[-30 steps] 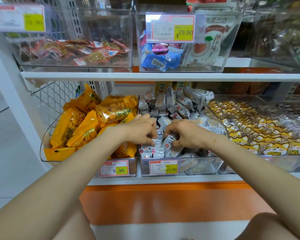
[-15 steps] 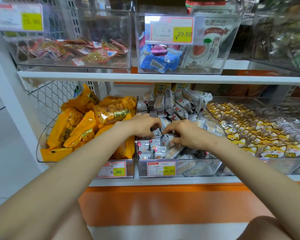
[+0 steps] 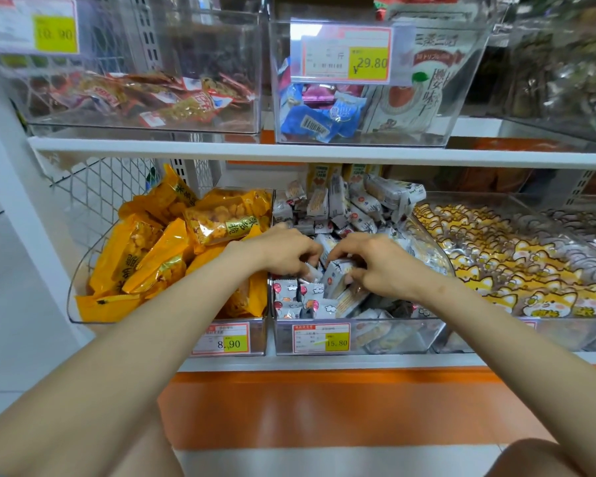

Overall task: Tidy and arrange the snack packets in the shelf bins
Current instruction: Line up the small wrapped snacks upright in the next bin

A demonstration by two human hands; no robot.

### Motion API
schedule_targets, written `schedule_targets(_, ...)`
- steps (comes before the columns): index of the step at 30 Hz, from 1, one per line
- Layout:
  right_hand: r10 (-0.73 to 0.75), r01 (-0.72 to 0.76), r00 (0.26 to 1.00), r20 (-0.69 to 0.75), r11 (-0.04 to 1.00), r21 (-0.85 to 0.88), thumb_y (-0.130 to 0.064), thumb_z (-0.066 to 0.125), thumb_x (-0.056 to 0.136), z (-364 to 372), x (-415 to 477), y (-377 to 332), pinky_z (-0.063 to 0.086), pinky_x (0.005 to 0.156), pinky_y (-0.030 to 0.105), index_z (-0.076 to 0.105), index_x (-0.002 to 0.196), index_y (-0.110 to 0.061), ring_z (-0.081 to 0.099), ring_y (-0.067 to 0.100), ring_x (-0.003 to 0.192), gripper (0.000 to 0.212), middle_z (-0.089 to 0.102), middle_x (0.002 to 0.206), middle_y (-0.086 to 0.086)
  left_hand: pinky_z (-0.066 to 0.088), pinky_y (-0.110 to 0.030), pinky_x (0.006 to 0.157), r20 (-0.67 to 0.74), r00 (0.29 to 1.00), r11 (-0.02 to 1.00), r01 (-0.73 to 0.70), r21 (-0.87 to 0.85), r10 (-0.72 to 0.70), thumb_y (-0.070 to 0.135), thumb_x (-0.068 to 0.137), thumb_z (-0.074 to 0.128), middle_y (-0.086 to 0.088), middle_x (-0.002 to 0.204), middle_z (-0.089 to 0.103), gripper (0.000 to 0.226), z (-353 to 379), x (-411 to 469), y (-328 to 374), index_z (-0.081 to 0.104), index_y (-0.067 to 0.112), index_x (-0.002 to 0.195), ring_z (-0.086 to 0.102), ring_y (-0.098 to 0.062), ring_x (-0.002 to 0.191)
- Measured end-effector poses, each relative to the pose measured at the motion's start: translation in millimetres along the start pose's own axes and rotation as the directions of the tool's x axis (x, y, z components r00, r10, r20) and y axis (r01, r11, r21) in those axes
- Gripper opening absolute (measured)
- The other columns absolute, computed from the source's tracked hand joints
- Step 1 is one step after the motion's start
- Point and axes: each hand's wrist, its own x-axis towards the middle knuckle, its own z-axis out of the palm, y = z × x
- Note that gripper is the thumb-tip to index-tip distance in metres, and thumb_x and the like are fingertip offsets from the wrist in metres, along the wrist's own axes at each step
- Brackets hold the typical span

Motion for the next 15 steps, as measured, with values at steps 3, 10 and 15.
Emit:
schedule_targets(3,0.036,-0.026,0.994,-0.105,0.995,0.094,-0.01,0.07,0.081,-9,-4,2,0.043,0.087,0.032,0.063,0.117,-0.022,0.053,0.018,0.102,0.039,0.059,0.111,0.001,0.028,-0.031,0.074,-0.067,0.997,0.999,0.039,-0.015,-0.04,0.045,0.091,0.052,0.009,0.062,0.042,0.025,-2,-1,0,0.045,0.021,0.091,0.043,-0.016,0.067)
schedule_targets(10,0.067,0.003,0.97,-0.233,0.958,0.286,-0.011,0.064,0.086,-21,-14,-1,0.041,0.076,0.024,0.063,0.113,-0.029,0.053,0.012,0.088,0.033,0.057,0.111,0.001,0.028,-0.036,0.093,0.169,0.986,1.0,0.006,0.028,-0.011,0.043,0.094,0.048,0.009,0.071,0.046,0.03,-3,0,3,0.05,0.027,0.12,0.048,-0.02,0.087)
schedule_targets(15,0.119,0.004,0.954,-0.275,0.912,0.41,-0.008,0.064,0.083,-29,-18,4,0.053,0.076,0.038,0.065,0.103,-0.03,0.059,0.021,0.088,0.03,0.059,0.107,-0.001,0.027,-0.032,0.081,0.183,0.983,0.999,-0.004,-0.038,0.011,0.053,0.095,0.036,0.003,0.081,0.056,0.044,-9,-6,5,0.06,0.018,0.107,0.052,-0.018,0.087)
